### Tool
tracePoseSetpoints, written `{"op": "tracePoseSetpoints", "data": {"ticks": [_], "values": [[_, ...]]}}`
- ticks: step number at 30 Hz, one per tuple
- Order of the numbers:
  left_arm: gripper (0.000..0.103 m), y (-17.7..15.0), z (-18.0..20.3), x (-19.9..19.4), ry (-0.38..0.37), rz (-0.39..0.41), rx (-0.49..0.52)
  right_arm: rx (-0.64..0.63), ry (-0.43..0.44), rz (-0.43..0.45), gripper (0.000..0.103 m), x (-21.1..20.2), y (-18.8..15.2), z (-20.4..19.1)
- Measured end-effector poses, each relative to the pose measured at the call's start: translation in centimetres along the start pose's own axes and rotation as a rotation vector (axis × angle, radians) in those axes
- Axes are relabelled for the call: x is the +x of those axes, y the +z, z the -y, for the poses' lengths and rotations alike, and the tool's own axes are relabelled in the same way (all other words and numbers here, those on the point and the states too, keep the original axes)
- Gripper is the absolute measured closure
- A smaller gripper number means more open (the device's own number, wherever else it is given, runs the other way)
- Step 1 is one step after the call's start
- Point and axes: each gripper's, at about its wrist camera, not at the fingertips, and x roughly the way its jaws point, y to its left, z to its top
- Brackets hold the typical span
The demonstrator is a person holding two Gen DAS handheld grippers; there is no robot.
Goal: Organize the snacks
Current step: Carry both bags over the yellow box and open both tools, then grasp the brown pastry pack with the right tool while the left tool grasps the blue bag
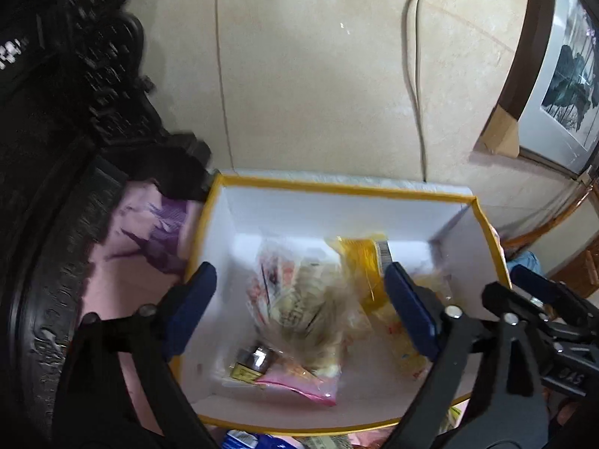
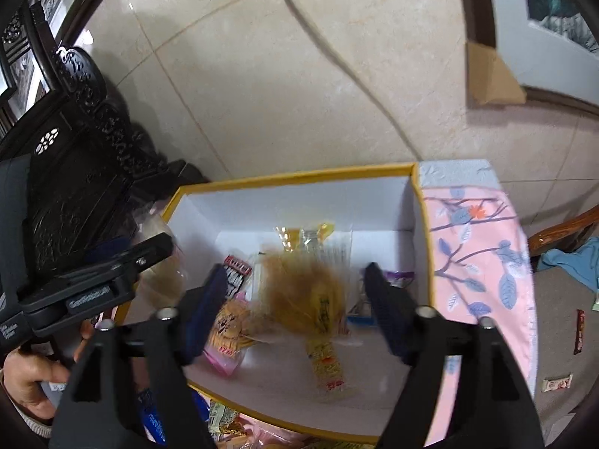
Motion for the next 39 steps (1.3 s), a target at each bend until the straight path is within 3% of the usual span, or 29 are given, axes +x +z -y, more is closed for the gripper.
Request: {"op": "tracePoseSetpoints", "data": {"ticks": [6,10,17,23,27,33,39], "values": [[0.006,-0.8,-1.0,-4.2,-0.017,0.045,-0.011,0.005,0.005,0.033,0.020,-3.2,-1.0,0.5],[0.004,-3.1,-1.8,-6.8,-0.010,0.058,-0.020,-0.006,-0.014,0.029,0.020,-5.6,-3.8,1.2],[0.004,-10.4,-4.4,-10.1,0.006,0.021,-0.073,0.055,-0.040,-0.103,0.020,-7.8,-13.3,3.7],[0.004,-17.3,-6.9,-12.2,0.082,-0.063,-0.095,0.141,-0.090,-0.228,0.020,-8.6,-20.6,4.3],[0.004,-19.4,-7.3,-13.5,0.086,-0.069,-0.090,0.174,-0.118,-0.284,0.020,-8.5,-22.4,3.9],[0.004,-20.3,-6.6,-14.8,0.022,-0.068,-0.060,0.238,-0.169,-0.379,0.020,-7.2,-24.4,2.6],[0.004,-21.0,-7.0,-16.0,-0.020,-0.050,-0.014,0.342,-0.221,-0.400,0.021,-5.0,-25.0,1.3]]}}
